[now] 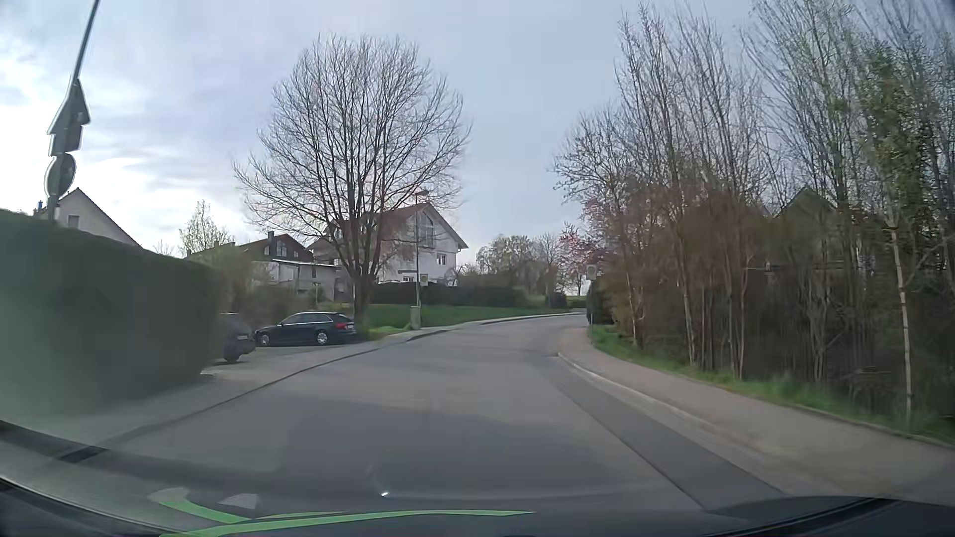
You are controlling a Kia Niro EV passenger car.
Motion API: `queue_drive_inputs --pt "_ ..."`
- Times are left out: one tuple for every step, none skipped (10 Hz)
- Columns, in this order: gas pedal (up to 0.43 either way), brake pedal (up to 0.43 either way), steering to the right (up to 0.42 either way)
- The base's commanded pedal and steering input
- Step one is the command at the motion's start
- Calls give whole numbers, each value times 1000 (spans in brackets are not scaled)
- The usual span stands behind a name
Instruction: Follow the waypoints while adhering to traffic rules and regulations
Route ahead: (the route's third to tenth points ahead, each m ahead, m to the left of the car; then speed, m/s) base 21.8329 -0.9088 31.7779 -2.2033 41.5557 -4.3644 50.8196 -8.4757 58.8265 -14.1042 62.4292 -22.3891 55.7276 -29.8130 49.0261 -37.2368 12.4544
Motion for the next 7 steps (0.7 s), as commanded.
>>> queue_drive_inputs --pt "150 0 -5" --pt "150 0 -3" --pt "150 0 -3" --pt "110 0 -1" --pt "20 0 1" --pt "0 0 5" --pt "0 0 12"
